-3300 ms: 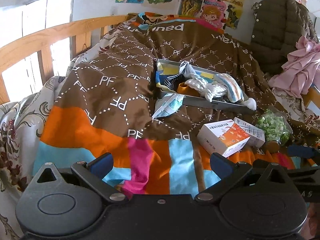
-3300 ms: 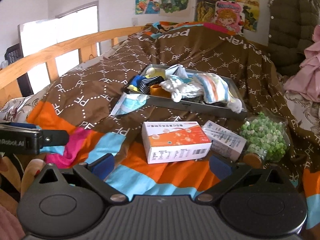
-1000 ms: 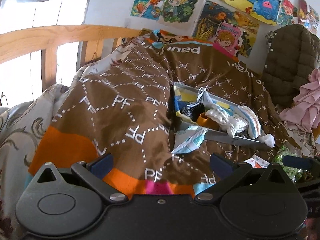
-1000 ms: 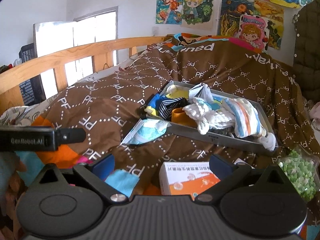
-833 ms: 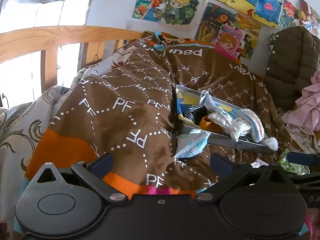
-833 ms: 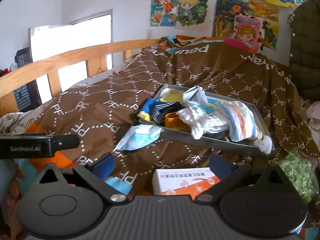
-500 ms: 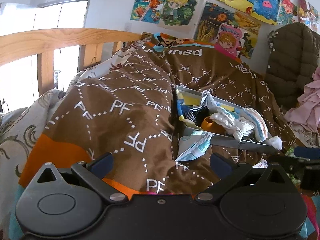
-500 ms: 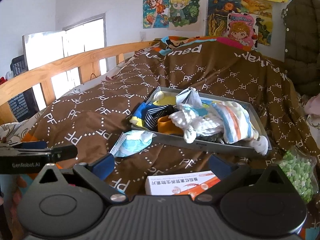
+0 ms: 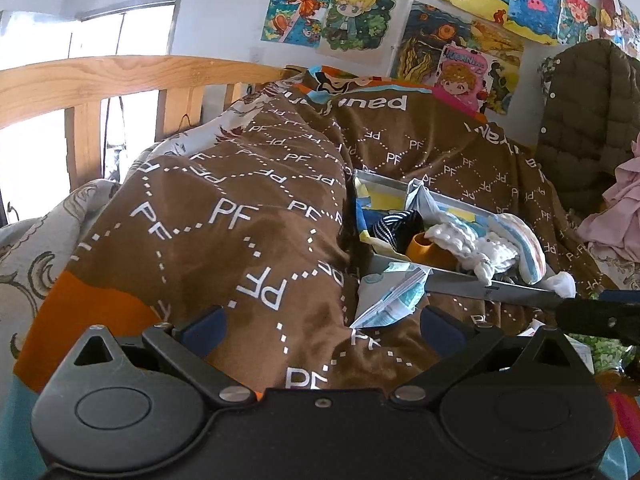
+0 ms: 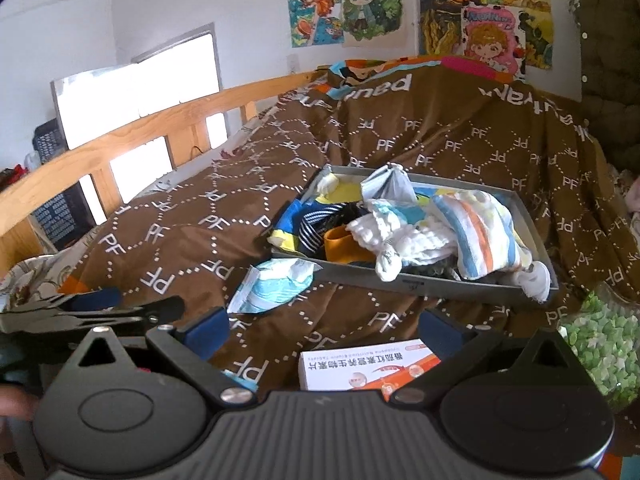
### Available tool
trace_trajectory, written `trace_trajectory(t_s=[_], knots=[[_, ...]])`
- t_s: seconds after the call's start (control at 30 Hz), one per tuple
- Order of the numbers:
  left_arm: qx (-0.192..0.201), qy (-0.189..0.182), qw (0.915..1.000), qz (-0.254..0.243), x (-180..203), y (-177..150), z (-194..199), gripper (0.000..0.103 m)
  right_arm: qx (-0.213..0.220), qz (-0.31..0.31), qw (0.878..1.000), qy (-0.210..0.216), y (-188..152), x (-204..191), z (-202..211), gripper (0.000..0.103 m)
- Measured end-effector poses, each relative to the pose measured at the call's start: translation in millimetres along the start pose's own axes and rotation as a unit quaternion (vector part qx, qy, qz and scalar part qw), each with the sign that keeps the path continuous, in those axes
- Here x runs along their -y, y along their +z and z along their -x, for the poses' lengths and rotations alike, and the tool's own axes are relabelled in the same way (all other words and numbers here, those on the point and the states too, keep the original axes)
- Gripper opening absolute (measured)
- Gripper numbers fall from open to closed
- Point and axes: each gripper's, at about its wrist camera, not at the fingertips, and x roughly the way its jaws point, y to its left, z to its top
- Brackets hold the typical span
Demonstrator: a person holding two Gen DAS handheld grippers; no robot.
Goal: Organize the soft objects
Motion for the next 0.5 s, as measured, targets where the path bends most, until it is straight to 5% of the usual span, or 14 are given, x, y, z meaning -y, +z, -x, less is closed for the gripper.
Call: trace_trajectory(t_s=[0.5], knots=[[0.01,-0.013,0.9973,-0.072,26,-6,-26,0.102,-0.005,-0.014,0.998,0.054,3,9,10,0.103]])
